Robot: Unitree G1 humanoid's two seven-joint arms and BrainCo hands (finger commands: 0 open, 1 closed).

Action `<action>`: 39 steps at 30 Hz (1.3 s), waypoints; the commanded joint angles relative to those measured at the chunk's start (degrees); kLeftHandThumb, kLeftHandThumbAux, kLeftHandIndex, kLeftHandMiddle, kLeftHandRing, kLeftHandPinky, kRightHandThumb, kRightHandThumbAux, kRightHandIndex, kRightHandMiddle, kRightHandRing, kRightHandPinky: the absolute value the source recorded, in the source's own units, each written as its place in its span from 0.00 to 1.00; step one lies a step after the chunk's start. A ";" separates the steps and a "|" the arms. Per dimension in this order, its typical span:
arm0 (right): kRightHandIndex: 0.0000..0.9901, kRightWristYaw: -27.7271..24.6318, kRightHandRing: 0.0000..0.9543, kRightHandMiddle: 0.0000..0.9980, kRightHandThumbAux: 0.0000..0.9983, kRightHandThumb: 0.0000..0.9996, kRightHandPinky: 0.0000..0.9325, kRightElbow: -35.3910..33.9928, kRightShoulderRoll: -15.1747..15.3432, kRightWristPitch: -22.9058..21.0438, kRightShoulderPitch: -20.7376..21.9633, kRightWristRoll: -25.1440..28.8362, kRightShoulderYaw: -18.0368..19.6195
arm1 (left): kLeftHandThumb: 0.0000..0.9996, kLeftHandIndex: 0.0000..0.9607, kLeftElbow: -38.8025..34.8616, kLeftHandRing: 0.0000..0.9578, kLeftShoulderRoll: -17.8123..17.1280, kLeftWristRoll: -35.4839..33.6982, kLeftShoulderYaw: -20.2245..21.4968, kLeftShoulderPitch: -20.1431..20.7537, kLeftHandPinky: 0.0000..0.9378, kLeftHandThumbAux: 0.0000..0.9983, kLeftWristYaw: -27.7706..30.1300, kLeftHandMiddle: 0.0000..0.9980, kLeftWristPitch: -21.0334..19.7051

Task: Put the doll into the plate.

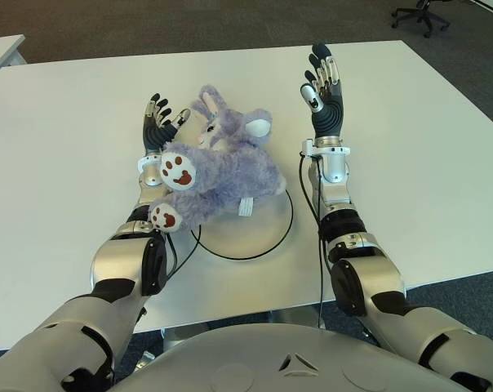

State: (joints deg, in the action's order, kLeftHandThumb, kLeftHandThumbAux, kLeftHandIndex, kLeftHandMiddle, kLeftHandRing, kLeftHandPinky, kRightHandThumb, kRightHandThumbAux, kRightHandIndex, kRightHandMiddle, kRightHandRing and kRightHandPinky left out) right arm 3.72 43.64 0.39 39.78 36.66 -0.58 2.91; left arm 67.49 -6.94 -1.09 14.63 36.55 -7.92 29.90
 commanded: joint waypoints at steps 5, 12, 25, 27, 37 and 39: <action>0.04 1.50 0.00 0.01 0.46 0.00 0.00 6.86 0.12 1.47 4.26 -2.17 -0.34 | 0.07 0.02 9.16 0.13 4.82 0.29 -0.51 -13.95 0.10 0.68 1.00 0.13 -8.84; 0.06 1.25 0.00 0.01 0.45 0.00 0.00 10.40 0.40 1.92 5.77 -2.28 0.00 | 0.06 0.03 9.11 0.12 4.80 0.44 -0.71 -13.90 0.09 0.68 1.10 0.12 -8.81; 0.03 -1.75 0.00 0.01 0.53 0.00 0.01 18.15 1.15 1.54 9.69 -0.98 0.98 | 0.06 0.03 9.01 0.13 4.85 0.39 -0.72 -13.59 0.10 0.68 1.21 0.13 -8.79; 0.03 -2.05 0.00 0.00 0.54 0.00 0.01 18.84 1.16 1.63 10.01 -0.88 1.11 | 0.06 0.02 9.01 0.13 4.85 0.38 -0.71 -13.54 0.10 0.68 1.22 0.13 -8.80; 0.02 -3.94 0.00 0.00 0.58 0.00 0.00 23.72 1.26 0.01 11.28 -0.78 1.70 | 0.06 0.02 8.84 0.13 4.85 0.11 -0.50 -13.46 0.10 0.69 1.44 0.13 -8.32; 0.02 -3.88 0.00 0.00 0.59 0.00 0.01 24.36 1.27 -0.54 11.59 -0.82 1.80 | 0.06 0.02 8.80 0.13 4.82 0.10 -0.49 -13.46 0.10 0.69 1.49 0.13 -8.15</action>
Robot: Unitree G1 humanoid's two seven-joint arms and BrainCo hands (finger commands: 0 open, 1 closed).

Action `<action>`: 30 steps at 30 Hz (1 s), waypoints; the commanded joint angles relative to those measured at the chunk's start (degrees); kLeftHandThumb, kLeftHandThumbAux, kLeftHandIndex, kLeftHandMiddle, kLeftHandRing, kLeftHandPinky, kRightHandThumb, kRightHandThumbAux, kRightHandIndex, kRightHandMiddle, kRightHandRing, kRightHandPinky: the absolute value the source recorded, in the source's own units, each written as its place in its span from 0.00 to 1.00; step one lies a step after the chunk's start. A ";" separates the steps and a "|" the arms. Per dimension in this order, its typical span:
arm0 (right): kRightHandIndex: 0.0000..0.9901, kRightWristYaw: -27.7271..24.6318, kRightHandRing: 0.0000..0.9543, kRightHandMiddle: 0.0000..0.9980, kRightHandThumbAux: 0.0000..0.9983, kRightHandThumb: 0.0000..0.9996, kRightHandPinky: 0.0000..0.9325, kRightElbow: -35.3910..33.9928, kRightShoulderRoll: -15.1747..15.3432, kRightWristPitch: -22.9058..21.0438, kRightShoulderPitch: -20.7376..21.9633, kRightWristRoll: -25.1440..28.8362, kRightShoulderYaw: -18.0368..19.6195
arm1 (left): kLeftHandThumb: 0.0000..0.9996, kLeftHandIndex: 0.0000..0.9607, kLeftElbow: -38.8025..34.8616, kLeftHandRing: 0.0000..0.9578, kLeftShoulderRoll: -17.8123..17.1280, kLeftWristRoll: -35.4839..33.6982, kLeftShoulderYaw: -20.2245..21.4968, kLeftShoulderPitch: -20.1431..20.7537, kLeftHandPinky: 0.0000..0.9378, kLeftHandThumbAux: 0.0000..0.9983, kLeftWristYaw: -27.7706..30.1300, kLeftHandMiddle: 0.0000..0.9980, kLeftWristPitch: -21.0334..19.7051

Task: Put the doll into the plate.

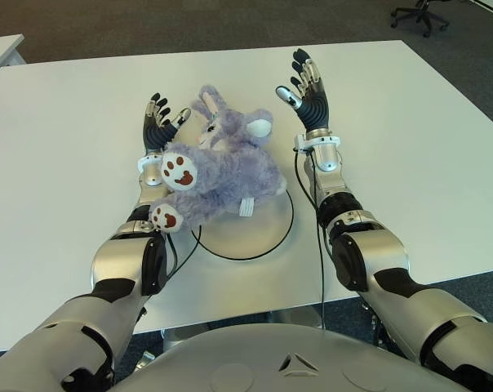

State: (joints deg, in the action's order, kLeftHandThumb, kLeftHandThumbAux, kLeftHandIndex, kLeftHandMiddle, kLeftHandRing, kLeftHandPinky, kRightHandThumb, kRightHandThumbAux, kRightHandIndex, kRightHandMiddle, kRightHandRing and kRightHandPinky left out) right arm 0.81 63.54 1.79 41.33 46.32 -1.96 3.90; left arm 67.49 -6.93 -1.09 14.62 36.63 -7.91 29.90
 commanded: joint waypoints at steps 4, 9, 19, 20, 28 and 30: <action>0.02 -0.46 0.00 0.01 0.60 0.00 0.00 5.76 -0.15 -3.21 2.51 0.44 1.01 | 0.06 0.01 8.66 0.12 4.68 0.09 -0.49 -13.60 0.10 0.68 1.64 0.12 -7.65; 0.03 -0.23 0.00 0.01 0.60 0.00 0.00 7.38 -0.02 -4.74 2.98 0.35 1.24 | 0.06 0.01 8.56 0.12 4.60 0.03 -0.44 -13.52 0.09 0.68 1.70 0.12 -7.44; 0.03 -0.57 0.00 0.01 0.57 0.00 0.00 9.48 0.25 -7.36 3.42 0.36 1.96 | 0.05 0.00 8.11 0.10 4.27 0.07 -0.58 -13.58 0.08 0.65 2.33 0.10 -6.35; 0.03 -0.46 0.00 0.01 0.57 0.00 0.00 9.67 0.09 -7.64 3.36 0.35 2.05 | 0.05 0.00 8.05 0.10 4.24 0.08 -0.61 -13.63 0.08 0.65 2.41 0.10 -6.15; 0.03 -0.81 0.00 0.01 0.55 0.00 0.02 10.37 0.09 -9.09 3.58 0.91 3.13 | 0.04 0.00 7.78 0.10 3.96 0.04 -0.57 -13.89 0.08 0.64 2.72 0.10 -5.17; 0.02 -1.01 0.00 0.01 0.55 0.00 0.02 10.56 -0.02 -9.56 3.61 1.22 3.52 | 0.04 0.00 7.76 0.10 3.85 0.07 -0.57 -13.90 0.09 0.64 2.79 0.10 -5.00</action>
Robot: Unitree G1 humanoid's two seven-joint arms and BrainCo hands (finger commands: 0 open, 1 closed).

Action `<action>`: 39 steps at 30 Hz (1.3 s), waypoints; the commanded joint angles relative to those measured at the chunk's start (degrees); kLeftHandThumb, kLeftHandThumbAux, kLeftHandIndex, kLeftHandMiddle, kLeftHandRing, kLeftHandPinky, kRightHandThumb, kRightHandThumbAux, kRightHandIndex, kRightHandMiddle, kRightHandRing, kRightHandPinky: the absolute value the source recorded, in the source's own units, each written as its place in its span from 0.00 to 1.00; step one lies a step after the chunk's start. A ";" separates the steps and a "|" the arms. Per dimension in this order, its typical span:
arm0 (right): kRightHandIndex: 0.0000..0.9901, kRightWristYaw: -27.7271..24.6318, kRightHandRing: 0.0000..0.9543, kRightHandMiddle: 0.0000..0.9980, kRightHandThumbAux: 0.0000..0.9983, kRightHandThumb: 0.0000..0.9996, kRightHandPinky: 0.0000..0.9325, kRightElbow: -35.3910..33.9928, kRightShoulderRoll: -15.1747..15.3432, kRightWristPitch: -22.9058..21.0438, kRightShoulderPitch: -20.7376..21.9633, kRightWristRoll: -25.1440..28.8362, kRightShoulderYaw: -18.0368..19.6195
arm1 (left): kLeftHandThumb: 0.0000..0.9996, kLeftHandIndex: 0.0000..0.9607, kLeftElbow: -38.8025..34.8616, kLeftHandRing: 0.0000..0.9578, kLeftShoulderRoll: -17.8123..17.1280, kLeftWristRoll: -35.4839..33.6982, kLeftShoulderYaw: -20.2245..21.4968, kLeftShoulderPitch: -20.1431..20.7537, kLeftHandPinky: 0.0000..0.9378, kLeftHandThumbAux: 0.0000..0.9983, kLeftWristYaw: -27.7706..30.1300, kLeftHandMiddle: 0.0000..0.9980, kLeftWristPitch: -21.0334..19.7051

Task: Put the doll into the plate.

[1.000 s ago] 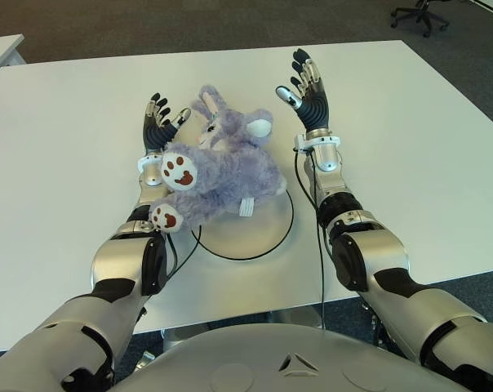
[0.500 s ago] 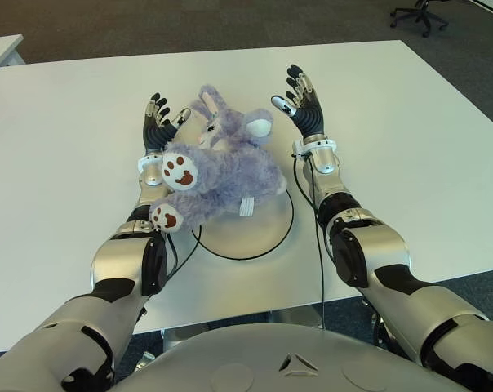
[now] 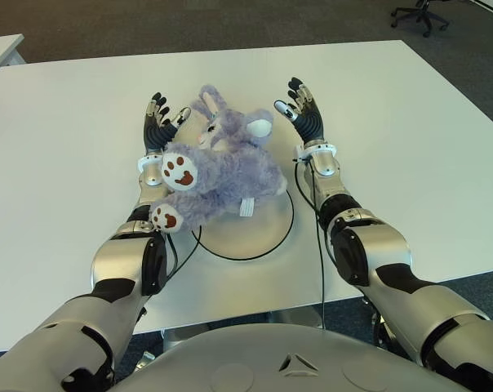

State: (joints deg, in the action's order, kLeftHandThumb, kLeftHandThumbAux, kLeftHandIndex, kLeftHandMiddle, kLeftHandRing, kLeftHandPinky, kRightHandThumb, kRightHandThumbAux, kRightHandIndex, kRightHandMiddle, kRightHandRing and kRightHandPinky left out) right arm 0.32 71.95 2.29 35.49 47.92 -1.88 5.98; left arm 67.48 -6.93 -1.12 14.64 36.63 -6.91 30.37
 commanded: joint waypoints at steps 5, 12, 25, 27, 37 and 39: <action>0.03 -0.61 0.01 0.02 0.56 0.00 0.02 2.37 -0.81 -4.49 2.01 1.75 2.41 | 0.04 0.00 7.76 0.11 3.59 0.13 -0.56 -13.78 0.10 0.66 1.65 0.11 -5.46; 0.02 -0.66 0.01 0.02 0.55 0.00 0.02 2.40 -0.94 -4.62 1.85 1.69 3.13 | 0.05 0.00 7.77 0.12 3.37 0.07 -0.46 -13.61 0.10 0.66 1.55 0.11 -5.62; 0.02 -0.22 0.01 0.01 0.53 0.00 0.02 3.49 -0.07 -6.12 -0.05 1.48 3.77 | 0.04 0.02 7.24 0.11 3.16 -0.26 -0.22 -13.86 0.10 0.67 1.71 0.11 -4.41; 0.02 0.14 0.01 0.02 0.53 0.00 0.02 3.55 -0.10 -6.44 0.02 1.29 3.67 | 0.04 0.02 7.15 0.11 3.15 -0.35 -0.16 -13.88 0.10 0.67 1.81 0.11 -4.21; 0.03 1.00 0.03 0.03 0.55 0.00 0.03 4.04 -0.37 -8.59 -0.29 1.12 3.62 | 0.03 0.01 7.03 0.11 3.00 -0.27 -0.19 -13.88 0.11 0.67 1.85 0.11 -3.30; 0.03 1.02 0.03 0.03 0.56 0.00 0.03 4.12 -0.40 -8.94 -0.41 1.15 3.65 | 0.03 0.01 7.04 0.12 2.94 -0.23 -0.22 -13.84 0.11 0.67 1.85 0.11 -3.25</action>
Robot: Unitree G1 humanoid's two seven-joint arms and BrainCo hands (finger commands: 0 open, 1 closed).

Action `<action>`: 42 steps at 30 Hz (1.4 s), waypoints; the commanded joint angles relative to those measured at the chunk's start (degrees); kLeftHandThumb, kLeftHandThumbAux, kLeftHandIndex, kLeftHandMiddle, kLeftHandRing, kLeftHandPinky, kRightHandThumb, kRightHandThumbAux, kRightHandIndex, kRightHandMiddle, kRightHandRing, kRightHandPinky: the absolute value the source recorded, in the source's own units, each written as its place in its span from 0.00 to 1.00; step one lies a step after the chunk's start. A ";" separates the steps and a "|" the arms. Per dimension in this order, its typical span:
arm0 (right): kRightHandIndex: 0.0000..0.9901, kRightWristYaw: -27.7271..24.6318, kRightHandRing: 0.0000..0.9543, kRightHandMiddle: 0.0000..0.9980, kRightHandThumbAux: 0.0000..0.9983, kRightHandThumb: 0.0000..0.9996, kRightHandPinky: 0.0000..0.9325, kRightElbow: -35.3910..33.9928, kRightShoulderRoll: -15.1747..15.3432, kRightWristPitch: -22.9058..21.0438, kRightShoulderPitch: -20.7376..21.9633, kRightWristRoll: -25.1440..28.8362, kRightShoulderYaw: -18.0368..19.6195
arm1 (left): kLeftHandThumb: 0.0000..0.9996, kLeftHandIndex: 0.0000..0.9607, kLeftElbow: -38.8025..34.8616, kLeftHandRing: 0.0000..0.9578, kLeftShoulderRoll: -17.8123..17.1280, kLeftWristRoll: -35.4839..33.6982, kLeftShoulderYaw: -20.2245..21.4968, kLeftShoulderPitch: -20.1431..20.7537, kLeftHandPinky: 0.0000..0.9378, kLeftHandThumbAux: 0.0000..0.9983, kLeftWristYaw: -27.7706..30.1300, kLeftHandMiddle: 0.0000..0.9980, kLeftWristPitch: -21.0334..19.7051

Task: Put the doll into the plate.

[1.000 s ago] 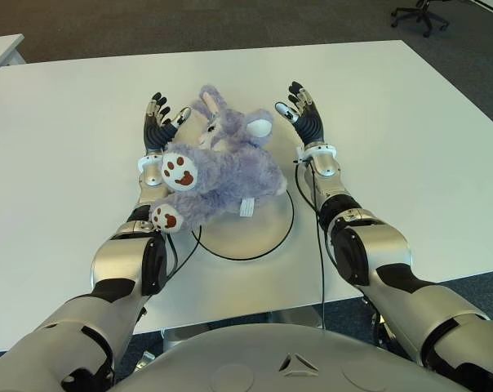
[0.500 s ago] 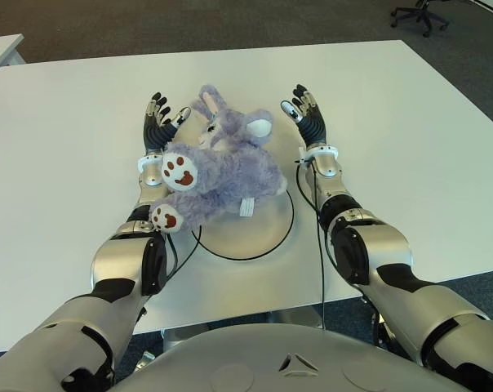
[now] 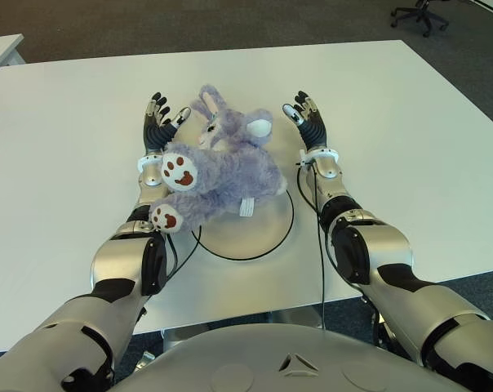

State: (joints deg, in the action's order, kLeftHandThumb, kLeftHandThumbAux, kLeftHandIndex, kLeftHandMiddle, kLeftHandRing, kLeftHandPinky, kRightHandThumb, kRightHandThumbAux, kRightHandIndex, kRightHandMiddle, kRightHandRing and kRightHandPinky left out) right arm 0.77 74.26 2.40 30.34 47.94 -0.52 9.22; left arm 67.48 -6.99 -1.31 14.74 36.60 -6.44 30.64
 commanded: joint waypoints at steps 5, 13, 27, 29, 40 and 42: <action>0.03 0.74 0.03 0.03 0.56 0.00 0.02 2.20 -0.51 -5.07 -1.16 -0.17 0.59 | 0.03 0.02 6.99 0.12 2.97 0.11 -0.45 -13.78 0.11 0.67 1.28 0.11 -3.28; 0.03 1.42 0.03 0.03 0.56 0.00 0.02 2.63 -0.57 -7.35 -2.04 -0.69 0.39 | 0.04 0.01 7.00 0.12 2.88 0.25 -0.55 -13.75 0.12 0.66 1.07 0.11 -3.29; 0.05 2.44 0.03 0.03 0.55 0.00 0.05 2.94 -0.59 -10.04 -2.89 -1.53 0.13 | 0.03 0.02 6.94 0.12 3.02 0.25 -0.57 -13.76 0.11 0.66 1.10 0.11 -2.99; 0.05 2.43 0.03 0.03 0.55 0.00 0.05 2.94 -0.59 -10.23 -2.95 -1.62 0.23 | 0.03 0.02 6.93 0.12 3.03 0.23 -0.55 -13.76 0.11 0.66 1.12 0.11 -2.94; 0.05 2.64 0.04 0.04 0.56 0.00 0.05 3.29 -0.22 -12.11 -3.98 -2.79 -0.13 | 0.04 0.01 6.90 0.12 3.23 0.20 -0.56 -13.63 0.12 0.65 1.15 0.11 -2.86; 0.05 2.93 0.04 0.04 0.56 0.00 0.06 3.36 -0.18 -12.49 -4.12 -3.04 -0.23 | 0.04 0.01 6.89 0.12 3.27 0.22 -0.58 -13.61 0.12 0.65 1.13 0.11 -2.85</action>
State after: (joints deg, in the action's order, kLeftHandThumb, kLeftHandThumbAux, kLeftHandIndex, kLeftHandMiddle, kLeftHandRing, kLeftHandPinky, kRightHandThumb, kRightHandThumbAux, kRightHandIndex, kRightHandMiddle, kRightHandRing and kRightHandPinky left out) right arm 2.85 73.93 2.50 24.38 48.65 -2.71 9.17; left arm 67.48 -6.99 -1.32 14.74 36.55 -6.43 30.71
